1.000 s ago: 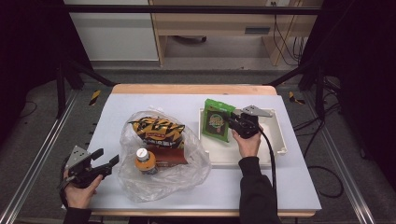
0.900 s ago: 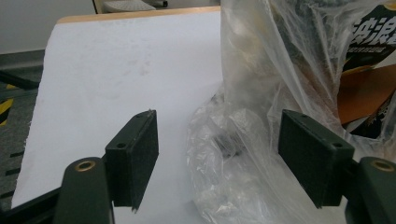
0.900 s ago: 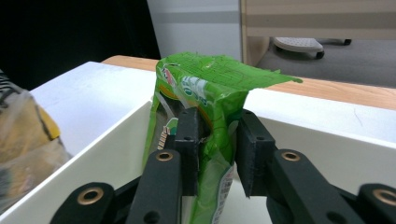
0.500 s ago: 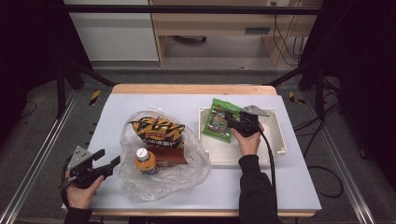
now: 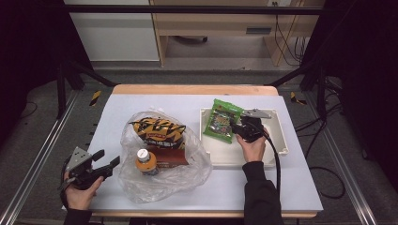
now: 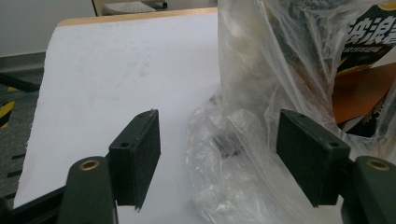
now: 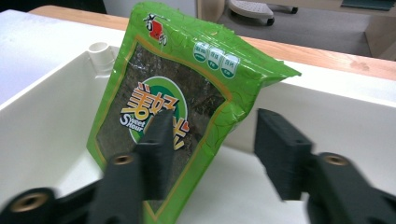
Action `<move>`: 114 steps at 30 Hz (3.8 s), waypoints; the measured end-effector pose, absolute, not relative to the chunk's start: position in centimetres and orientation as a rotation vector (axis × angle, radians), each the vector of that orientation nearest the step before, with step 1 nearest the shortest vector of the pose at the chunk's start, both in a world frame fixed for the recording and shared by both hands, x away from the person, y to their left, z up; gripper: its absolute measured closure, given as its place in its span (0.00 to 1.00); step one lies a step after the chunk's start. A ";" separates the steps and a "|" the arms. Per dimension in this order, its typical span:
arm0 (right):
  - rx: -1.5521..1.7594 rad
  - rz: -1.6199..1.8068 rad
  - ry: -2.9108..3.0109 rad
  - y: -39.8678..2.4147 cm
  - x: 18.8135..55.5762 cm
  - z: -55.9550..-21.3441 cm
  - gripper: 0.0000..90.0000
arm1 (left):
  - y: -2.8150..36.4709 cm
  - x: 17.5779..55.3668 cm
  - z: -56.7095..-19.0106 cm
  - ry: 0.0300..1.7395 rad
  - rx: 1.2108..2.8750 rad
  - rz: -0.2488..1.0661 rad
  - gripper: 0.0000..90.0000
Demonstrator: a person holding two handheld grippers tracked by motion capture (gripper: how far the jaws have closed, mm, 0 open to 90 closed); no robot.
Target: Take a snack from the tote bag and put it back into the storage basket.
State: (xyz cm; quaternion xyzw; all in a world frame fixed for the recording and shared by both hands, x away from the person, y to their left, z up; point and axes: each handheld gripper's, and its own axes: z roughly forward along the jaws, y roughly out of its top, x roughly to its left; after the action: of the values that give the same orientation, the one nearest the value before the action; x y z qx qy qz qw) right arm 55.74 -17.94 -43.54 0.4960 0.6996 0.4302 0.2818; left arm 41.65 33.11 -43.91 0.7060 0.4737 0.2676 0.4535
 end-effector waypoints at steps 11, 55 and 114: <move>1.277 1.235 1.830 -17.7 57.1 -44.4 0.86 | 32.9 41.7 -44.0 1.167 1.755 0.660 0.34; 1.102 1.412 1.848 -17.8 46.1 -37.6 0.31 | 32.8 39.4 -39.3 1.052 1.630 0.671 0.31; 0.801 1.529 2.075 -4.7 45.2 -36.7 0.58 | 27.8 42.8 -37.8 1.011 1.739 0.670 0.62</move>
State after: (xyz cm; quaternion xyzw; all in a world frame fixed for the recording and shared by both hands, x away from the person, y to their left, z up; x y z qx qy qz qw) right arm 45.23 -4.68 -36.72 0.2896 0.7500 0.5527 0.2196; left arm 42.80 27.80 -37.79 0.7156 0.4161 0.2756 0.4887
